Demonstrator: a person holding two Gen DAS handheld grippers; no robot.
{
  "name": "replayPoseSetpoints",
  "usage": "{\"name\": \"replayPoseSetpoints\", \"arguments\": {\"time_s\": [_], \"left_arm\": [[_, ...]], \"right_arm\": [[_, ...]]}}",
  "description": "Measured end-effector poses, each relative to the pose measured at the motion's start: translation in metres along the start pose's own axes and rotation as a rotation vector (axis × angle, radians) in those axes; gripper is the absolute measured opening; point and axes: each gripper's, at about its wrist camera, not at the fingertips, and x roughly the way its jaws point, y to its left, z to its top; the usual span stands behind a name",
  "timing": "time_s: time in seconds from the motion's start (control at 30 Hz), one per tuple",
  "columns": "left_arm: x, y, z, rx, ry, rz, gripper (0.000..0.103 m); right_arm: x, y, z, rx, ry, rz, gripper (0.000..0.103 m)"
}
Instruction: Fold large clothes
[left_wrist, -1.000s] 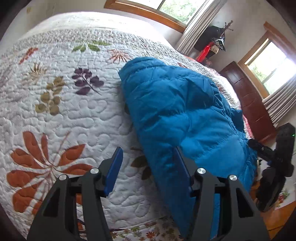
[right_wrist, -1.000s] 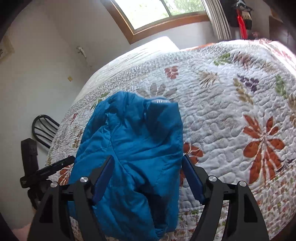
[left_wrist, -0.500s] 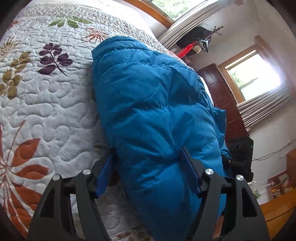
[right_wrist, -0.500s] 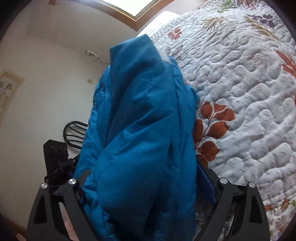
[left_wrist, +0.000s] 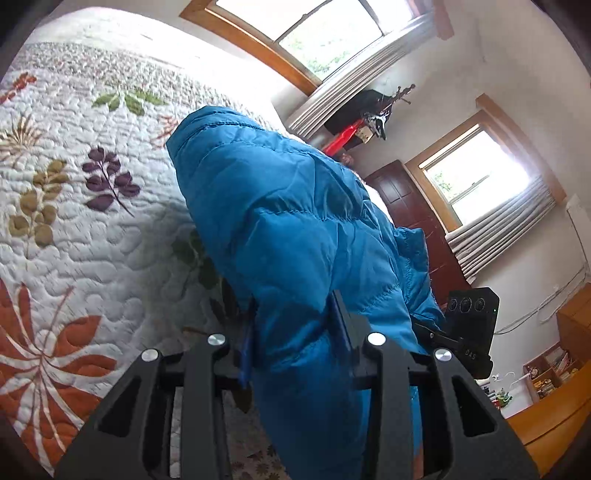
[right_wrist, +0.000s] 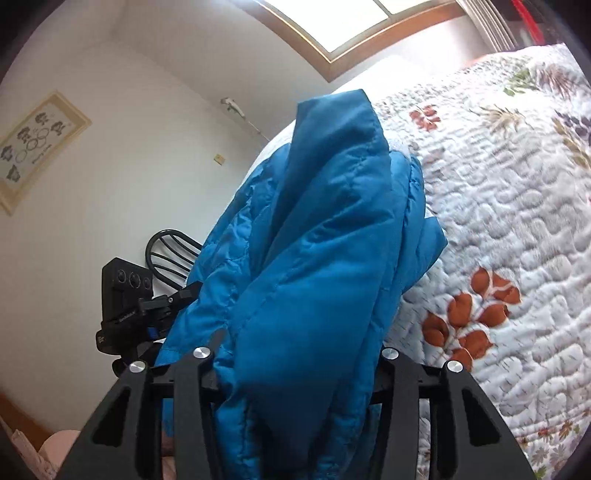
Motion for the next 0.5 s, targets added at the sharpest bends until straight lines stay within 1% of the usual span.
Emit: {"name": "replayPoseSetpoints", "arguments": {"time_s": [0.07, 0.17, 0.23, 0.27, 0.4, 0.5], "left_arm": [[-0.014, 0.003, 0.010, 0.005, -0.047, 0.015, 0.034], [-0.035, 0.011, 0.027, 0.024, -0.116, 0.069, 0.034], [-0.045, 0.024, 0.040, 0.016, -0.146, 0.101, 0.034], [-0.051, 0.032, 0.044, 0.008, -0.155, 0.114, 0.034], [-0.055, 0.070, 0.070, -0.014, -0.169, 0.179, 0.034], [-0.057, 0.103, 0.085, -0.039, -0.173, 0.211, 0.034]], "right_arm": [[0.013, 0.010, 0.016, -0.030, 0.004, 0.022, 0.047], [0.025, 0.014, 0.030, -0.059, 0.029, 0.051, 0.047], [0.034, 0.013, 0.036, -0.068, 0.053, 0.071, 0.047], [0.040, 0.012, 0.039, -0.070, 0.066, 0.075, 0.047], [0.059, 0.004, 0.050, -0.074, 0.116, 0.074, 0.047], [0.099, 0.007, 0.067, -0.082, 0.142, 0.064, 0.047]]}}
